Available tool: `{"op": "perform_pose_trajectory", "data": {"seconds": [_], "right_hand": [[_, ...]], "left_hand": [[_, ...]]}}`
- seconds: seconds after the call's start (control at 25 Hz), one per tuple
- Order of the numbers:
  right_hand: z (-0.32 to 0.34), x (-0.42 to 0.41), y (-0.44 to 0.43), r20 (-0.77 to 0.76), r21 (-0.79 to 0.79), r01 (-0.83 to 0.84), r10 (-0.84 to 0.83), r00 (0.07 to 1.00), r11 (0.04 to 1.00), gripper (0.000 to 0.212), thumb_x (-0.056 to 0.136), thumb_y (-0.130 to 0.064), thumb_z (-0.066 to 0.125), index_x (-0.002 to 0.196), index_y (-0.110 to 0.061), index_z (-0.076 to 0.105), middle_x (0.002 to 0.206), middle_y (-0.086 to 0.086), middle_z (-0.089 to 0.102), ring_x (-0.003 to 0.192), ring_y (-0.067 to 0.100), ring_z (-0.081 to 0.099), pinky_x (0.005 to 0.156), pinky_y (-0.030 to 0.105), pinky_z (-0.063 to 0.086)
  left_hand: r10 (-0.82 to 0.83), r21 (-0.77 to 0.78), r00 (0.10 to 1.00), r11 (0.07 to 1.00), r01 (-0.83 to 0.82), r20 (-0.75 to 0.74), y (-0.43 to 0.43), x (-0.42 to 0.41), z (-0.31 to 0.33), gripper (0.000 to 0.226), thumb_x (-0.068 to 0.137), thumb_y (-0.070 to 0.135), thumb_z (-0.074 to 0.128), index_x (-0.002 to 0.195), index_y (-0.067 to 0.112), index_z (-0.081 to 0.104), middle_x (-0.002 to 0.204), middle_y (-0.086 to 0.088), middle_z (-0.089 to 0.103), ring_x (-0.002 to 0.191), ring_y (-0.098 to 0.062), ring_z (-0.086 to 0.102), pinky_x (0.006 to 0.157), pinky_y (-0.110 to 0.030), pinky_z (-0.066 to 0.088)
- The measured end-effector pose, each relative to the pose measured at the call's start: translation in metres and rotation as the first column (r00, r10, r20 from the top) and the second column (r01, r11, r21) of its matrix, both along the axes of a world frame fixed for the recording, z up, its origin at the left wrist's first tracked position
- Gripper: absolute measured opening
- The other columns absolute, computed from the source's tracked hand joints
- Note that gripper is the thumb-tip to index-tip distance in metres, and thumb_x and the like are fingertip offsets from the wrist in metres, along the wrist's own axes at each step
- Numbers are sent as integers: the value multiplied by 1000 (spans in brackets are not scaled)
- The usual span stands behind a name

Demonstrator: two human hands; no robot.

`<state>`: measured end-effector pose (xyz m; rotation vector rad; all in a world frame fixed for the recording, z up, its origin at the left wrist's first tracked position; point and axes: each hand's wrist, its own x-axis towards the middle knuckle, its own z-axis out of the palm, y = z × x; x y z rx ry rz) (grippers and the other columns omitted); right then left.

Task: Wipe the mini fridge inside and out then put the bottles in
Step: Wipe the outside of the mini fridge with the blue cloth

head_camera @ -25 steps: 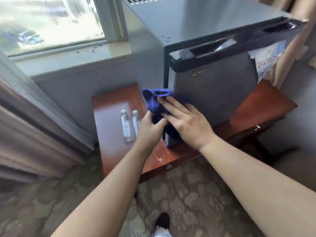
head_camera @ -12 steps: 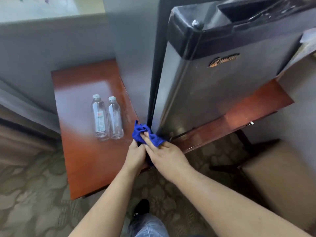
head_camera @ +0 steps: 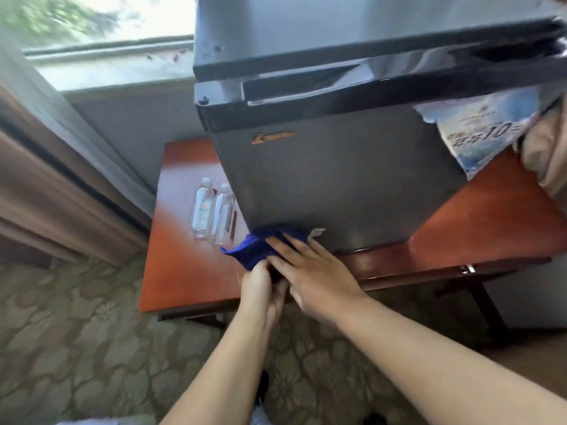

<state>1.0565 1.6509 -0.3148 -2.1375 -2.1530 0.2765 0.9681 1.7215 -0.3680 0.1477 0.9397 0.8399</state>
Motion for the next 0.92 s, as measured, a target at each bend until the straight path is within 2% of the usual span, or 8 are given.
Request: {"op": "perform_pose_trajectory", "data": {"seconds": [0.12, 0.2, 0.32, 0.4, 0.44, 0.64, 0.76, 0.92], "right_hand": [[35, 27, -17, -58, 124, 35, -28, 998, 992, 65, 95, -24, 51, 157, -25, 34, 171, -10, 2, 156, 19, 14, 126, 39, 10], [66, 47, -30, -104, 227, 61, -38, 994, 972, 65, 93, -21, 54, 155, -25, 38, 171, -8, 7, 156, 21, 16, 127, 41, 14], [107, 83, -49, -187, 414, 125, -50, 981, 902, 64, 91, -17, 57, 153, -18, 43, 170, 1, 15, 155, 27, 19, 125, 43, 23], [128, 102, -64, -327, 452, 252, -104, 939, 856, 70, 93, -18, 62, 157, -18, 35, 171, 2, 10, 156, 28, 14, 127, 39, 18], [134, 110, -71, -399, 448, 315, -128, 908, 837, 74, 93, -19, 65, 159, -19, 32, 171, 2, 7, 157, 27, 12, 127, 37, 16], [137, 132, -83, -600, 471, 499, -151, 786, 727, 82, 89, -14, 72, 159, -22, 31, 170, -2, 10, 156, 15, 16, 125, 29, 21], [118, 137, -77, -713, 510, 654, -150, 685, 559, 74, 85, -4, 75, 152, -12, 44, 159, 7, 29, 150, 18, 32, 122, 29, 30], [76, 144, -75, -848, 366, 863, -258, 463, 348, 61, 79, -8, 81, 134, -10, 56, 137, 6, 48, 130, 21, 51, 110, 37, 44]], "left_hand": [[-61, 69, 997, 996, 59, 36, -25, 31, 51, 35, 106, 13, 44, 137, 7, 59, 138, -11, 63, 119, -26, 64, 102, -39, 51], [6, 176, 992, 984, -29, 127, -39, 51, 88, 38, 101, 10, 51, 138, 7, 60, 137, -14, 65, 127, -29, 62, 113, -44, 45], [23, 360, 985, 929, -85, 173, -59, 77, 143, 42, 96, 10, 57, 137, 4, 61, 130, -13, 69, 120, -27, 67, 102, -36, 54], [-34, 506, 995, 863, -18, 93, -74, 88, 175, 40, 97, 6, 55, 136, 8, 62, 124, -12, 71, 106, -22, 70, 85, -29, 59], [-55, 571, 998, 821, 21, 42, -81, 93, 188, 41, 97, 4, 54, 136, 12, 63, 125, -12, 71, 106, -22, 70, 85, -31, 60], [30, 755, 976, 639, 145, -214, -90, 122, 215, 49, 92, 13, 69, 139, 26, 63, 131, -5, 70, 121, -22, 68, 105, -50, 54], [100, 800, 927, 544, 254, -362, -88, 142, 203, 41, 92, 14, 71, 129, 32, 69, 130, 1, 62, 121, -13, 66, 107, -43, 53], [-43, 733, 911, 579, 357, -410, -94, 170, 170, 34, 98, 13, 65, 125, 31, 72, 125, -1, 55, 113, 1, 61, 106, -20, 47]]}}
